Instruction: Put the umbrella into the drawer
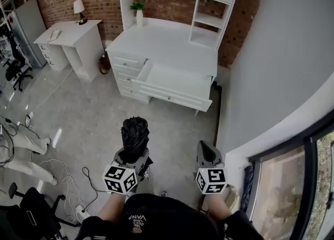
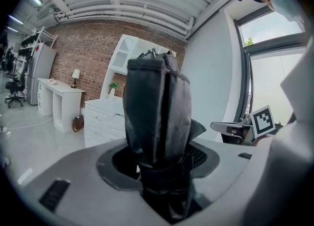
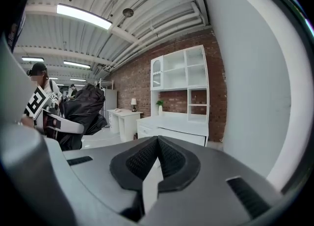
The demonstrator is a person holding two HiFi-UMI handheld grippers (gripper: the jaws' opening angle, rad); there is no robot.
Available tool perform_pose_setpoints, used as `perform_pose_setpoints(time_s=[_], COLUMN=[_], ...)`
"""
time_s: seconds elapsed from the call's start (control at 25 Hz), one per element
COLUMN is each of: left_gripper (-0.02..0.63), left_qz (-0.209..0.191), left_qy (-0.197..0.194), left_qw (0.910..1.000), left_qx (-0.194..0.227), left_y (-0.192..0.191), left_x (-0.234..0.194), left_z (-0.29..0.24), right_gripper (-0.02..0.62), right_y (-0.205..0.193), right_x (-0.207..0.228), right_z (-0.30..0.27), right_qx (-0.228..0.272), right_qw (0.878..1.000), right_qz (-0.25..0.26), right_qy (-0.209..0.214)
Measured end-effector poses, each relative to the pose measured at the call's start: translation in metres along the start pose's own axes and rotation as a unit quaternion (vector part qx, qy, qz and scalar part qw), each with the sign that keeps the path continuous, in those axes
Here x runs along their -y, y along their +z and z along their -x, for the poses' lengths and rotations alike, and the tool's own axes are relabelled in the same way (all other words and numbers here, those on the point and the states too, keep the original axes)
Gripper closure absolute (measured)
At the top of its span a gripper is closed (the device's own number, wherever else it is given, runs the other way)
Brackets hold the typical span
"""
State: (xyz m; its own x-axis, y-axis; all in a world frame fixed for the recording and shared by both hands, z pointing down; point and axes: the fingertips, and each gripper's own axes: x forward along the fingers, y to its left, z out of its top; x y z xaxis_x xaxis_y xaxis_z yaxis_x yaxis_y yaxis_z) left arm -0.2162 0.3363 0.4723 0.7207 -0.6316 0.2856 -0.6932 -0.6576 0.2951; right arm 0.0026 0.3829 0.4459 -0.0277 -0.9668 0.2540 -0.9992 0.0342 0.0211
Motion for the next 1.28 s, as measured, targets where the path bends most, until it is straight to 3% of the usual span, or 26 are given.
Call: perform_pose_setpoints(time_s=[0.88, 1.12, 1.28], left_gripper=[0.373, 0.373, 0.373], left_qz=[-0.021, -0.028, -0.01], left_qy=[-0.041, -0.059, -0.061], left_qw=[0.9987, 0.9972, 0.9973], left_qx=[-0.021, -0.035, -0.04], left_y=[0.091, 0.103, 0.103], left_x=[-0.15, -0.175, -0.179], left_z=[-0.143, -0.177, -0.204], right_gripper=[0.595, 0.595, 0.595], right_y=[0.054, 0.063, 0.063], right_x=[0.006, 0.012, 0.026], right_z=[-0.201, -0.24, -0.259], right_qx=[-0.007, -0.006, -0.008], right_qw=[0.998, 0.997, 0.997], right_qz=[-0.021, -0.019, -0.022], right_qy=[-0.063, -0.073, -0.073])
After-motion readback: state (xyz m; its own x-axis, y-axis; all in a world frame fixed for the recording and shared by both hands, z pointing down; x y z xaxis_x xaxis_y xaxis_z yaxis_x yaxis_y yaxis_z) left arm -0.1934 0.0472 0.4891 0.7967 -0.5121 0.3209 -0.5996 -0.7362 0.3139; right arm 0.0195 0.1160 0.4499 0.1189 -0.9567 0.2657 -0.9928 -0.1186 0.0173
